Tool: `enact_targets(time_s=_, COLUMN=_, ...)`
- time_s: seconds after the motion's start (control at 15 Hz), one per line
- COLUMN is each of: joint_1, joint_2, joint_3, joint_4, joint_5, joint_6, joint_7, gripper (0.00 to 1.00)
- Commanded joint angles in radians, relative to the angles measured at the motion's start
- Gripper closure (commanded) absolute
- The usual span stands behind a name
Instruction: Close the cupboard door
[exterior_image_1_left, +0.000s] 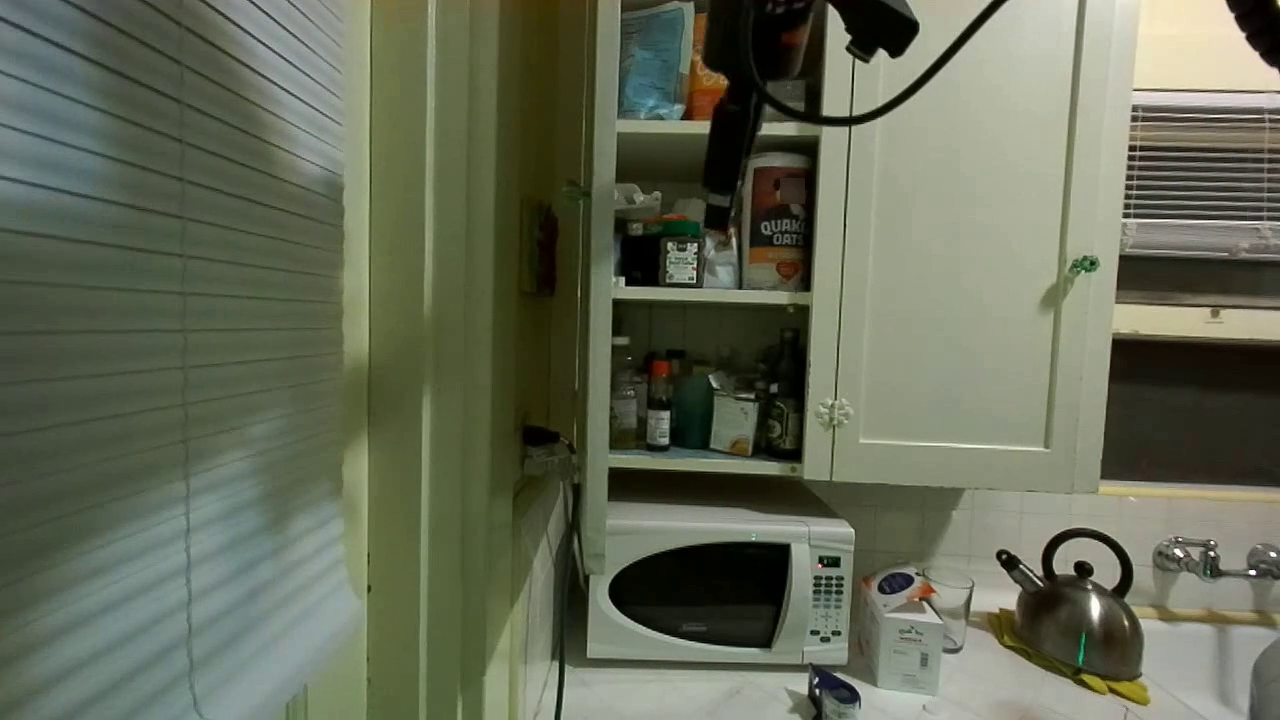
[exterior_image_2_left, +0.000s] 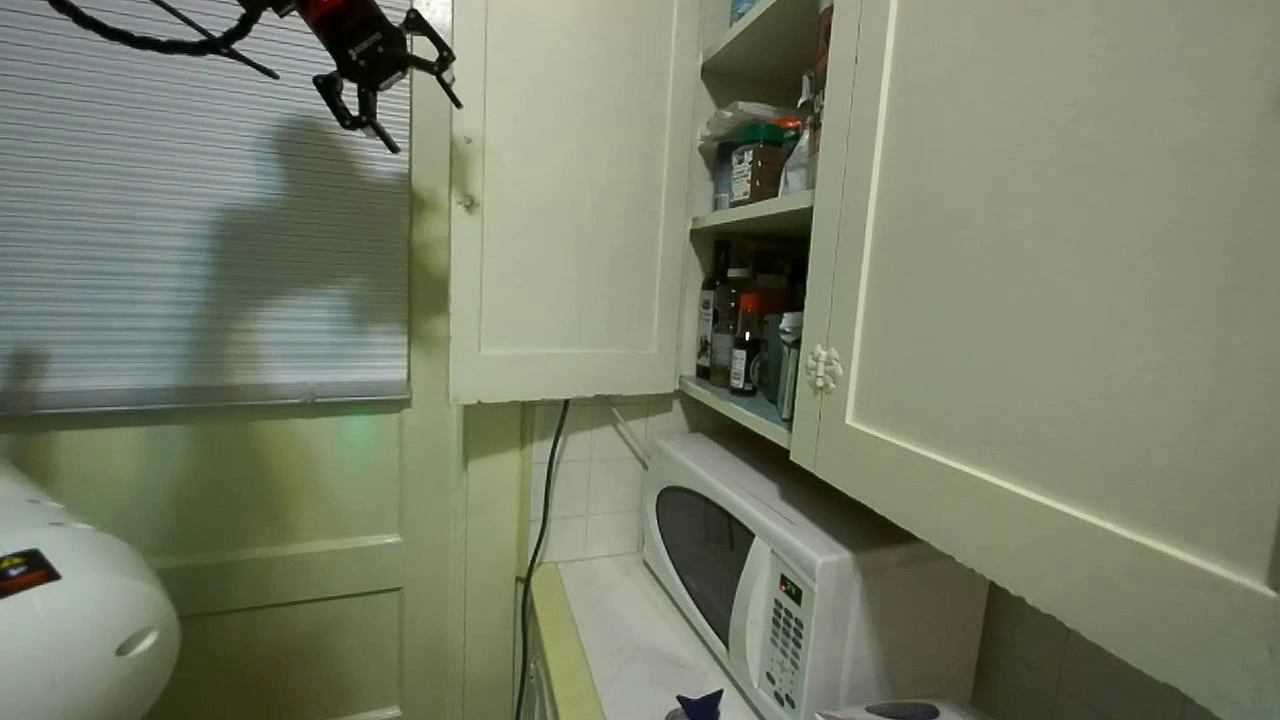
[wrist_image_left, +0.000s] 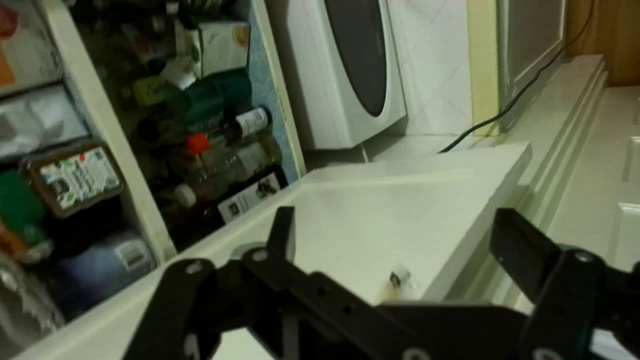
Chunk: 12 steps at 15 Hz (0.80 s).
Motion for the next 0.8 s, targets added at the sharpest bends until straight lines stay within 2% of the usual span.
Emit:
enact_targets(time_s=0.0, joint_1=-0.004, joint_2=0.142, joint_3=0.112, joint_4=0.235, joint_5=-0.120, joint_6=-0.042, joint_7=-0.078, gripper=0.00)
enact_targets(time_s=0.13, joint_1=-0.023, joint_2=0.189, joint_3=0.177, joint_4=0.325, joint_5=-0.189, joint_6=-0.069, joint_7=-0.107, gripper=0.00)
enact_targets(time_s=0.2, joint_1=-0.035, joint_2=0.210, joint_3=0.207, joint_4=0.356, joint_5=-0.227, joint_6=-0.070, joint_7=-0.120, gripper=0.25)
enact_targets(time_s=0.27, joint_1=-0.039, joint_2=0.237, joint_3=0.233, joint_4=0.386, joint_5=-0.261, joint_6=-0.063, joint_7=-0.132, gripper=0.26)
enact_targets(time_s=0.47, joint_1=-0.056, joint_2=0.311, joint_3=0.317, joint_4=0.455, joint_5=-0.373, joint_6=-0.048, joint_7=-0.159, gripper=0.50)
enact_targets(time_s=0.73, joint_1=-0.039, joint_2=0.399, joint_3=0.376, joint_4=0.494, joint_5=-0.493, joint_6=0.031, joint_7=-0.180, gripper=0.81)
